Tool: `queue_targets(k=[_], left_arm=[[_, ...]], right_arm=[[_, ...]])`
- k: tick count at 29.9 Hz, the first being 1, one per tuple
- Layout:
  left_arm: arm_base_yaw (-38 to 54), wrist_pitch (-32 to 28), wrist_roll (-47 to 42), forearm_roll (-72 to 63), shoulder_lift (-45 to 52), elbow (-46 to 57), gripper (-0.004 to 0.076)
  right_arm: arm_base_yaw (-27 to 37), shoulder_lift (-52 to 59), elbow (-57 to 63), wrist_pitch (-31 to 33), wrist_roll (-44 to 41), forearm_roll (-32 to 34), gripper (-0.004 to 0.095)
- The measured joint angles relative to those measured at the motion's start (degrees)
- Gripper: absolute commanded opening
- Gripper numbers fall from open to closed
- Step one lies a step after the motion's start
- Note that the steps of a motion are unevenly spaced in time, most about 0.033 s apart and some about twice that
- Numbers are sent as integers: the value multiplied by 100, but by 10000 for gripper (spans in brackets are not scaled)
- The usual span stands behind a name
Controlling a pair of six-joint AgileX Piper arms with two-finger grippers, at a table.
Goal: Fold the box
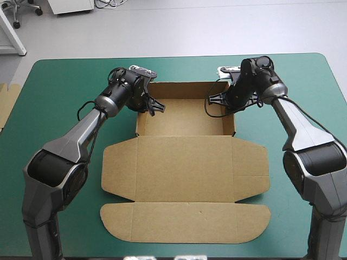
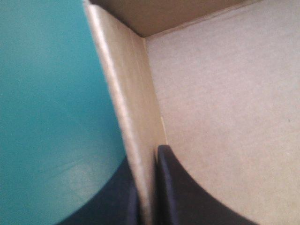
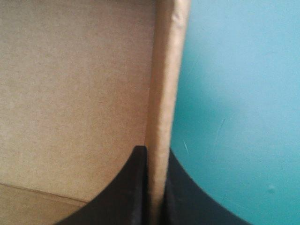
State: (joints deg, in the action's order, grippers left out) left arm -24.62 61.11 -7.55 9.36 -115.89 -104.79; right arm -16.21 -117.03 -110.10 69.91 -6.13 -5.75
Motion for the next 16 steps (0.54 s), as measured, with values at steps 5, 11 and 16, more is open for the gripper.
queue_targets(k=[5,11,16], left_arm=[[139,-166,23,-210,-56,46,-10],[159,-244,28,-229,-138,50,-10],[159,-231,42,-258,-179,32,-10]], right_arm=[[1,-149,-100,-67,-19,12,1],[-6,-250,-136,-141,-38,-7,2],[-9,-297,-154,-147,-14,-61,1]])
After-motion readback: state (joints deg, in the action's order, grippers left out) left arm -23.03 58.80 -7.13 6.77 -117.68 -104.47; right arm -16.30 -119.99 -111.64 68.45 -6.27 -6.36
